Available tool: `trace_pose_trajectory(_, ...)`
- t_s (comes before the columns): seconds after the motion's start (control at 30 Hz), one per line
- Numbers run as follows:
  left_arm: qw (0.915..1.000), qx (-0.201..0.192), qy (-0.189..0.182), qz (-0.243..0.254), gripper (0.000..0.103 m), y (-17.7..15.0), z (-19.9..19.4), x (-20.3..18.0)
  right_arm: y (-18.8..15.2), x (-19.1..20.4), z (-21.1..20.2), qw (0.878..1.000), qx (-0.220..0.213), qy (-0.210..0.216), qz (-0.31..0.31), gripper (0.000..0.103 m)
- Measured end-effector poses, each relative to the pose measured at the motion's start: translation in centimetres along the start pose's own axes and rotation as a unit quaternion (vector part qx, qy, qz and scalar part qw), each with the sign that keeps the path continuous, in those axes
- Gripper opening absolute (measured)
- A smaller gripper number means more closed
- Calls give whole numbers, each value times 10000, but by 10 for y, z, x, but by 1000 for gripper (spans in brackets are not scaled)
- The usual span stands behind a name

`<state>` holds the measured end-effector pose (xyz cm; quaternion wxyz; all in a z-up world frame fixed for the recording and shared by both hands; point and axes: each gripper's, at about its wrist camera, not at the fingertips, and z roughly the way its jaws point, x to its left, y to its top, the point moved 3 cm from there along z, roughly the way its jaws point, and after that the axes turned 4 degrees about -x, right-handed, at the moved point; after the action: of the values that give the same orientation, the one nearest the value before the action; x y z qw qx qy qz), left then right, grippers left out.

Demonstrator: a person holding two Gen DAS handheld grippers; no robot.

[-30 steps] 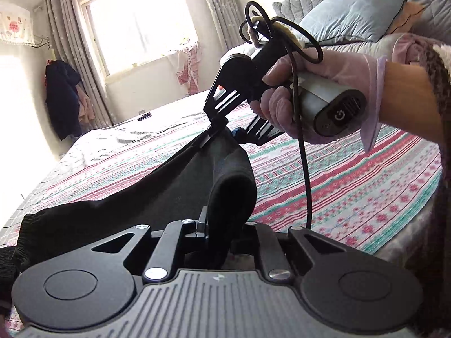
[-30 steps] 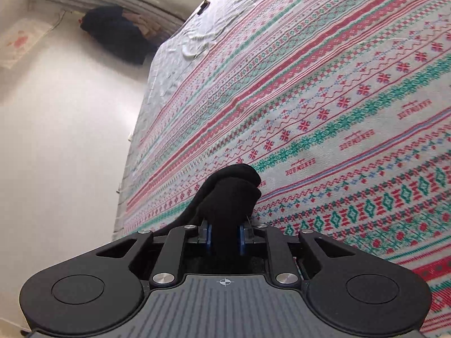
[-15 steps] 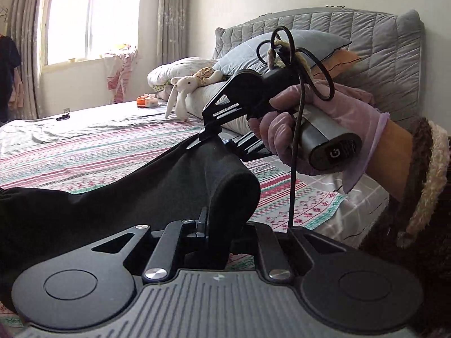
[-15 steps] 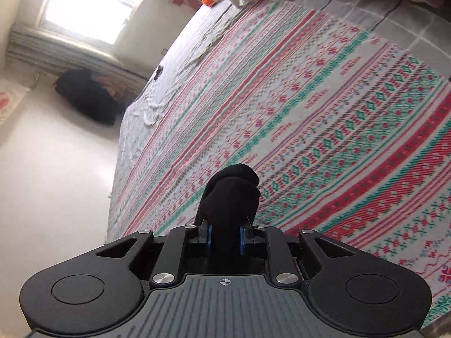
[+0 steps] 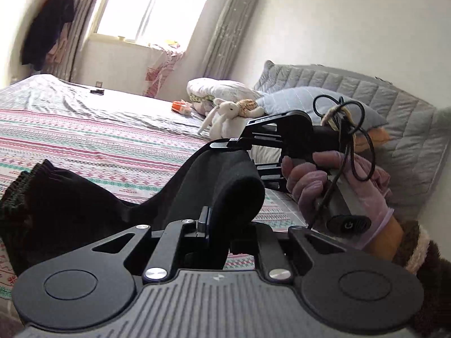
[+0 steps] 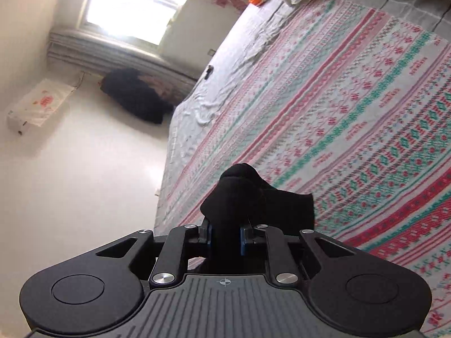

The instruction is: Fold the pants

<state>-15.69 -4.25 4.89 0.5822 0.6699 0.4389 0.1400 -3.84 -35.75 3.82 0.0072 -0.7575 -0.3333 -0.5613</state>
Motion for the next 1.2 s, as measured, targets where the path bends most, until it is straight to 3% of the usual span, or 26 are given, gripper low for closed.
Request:
trace_pose_trajectory(0.17,9979,-134,433,-463,30,19,-13,41,-20,40,48,9981,236,414,-396,17)
trace_pose_trajectory(0.5,9838,-15,1435,-1071,30,20,-34,123,-82,85,155,9893,903,686,-917,18)
trace_pose_trajectory(0.6,9760,302,1745,-1264,33,13,-35,153,-98,91,179,9864,1064,668,-1064,27)
trace_pose_trajectory(0.67,9687,840,1875,-1393,44,6,-34,169,-104,92,187,9854,1152,600,-1096,46)
trace_pose_trajectory(0.73,9666,1004,1817,-1503,56,11,-37,180,-104,95,179,9854,1063,633,-1172,67)
trace_pose_trajectory(0.77,9682,986,1813,-1416,57,15,-43,181,-101,97,171,9848,980,681,-1262,73)
trace_pose_trajectory(0.87,9736,786,1971,-837,64,37,-49,175,-88,104,146,9808,692,590,-1725,74)
trace_pose_trajectory(0.97,9786,642,1921,-370,70,60,-42,166,-81,100,127,9764,411,45,-2121,74)
trace_pose_trajectory(1.07,9846,813,1542,-109,72,74,-18,157,-80,82,118,9723,333,-614,-2231,76)
trace_pose_trajectory(1.2,9878,1096,1005,451,71,73,23,137,-82,61,109,9676,436,-959,-2295,76)
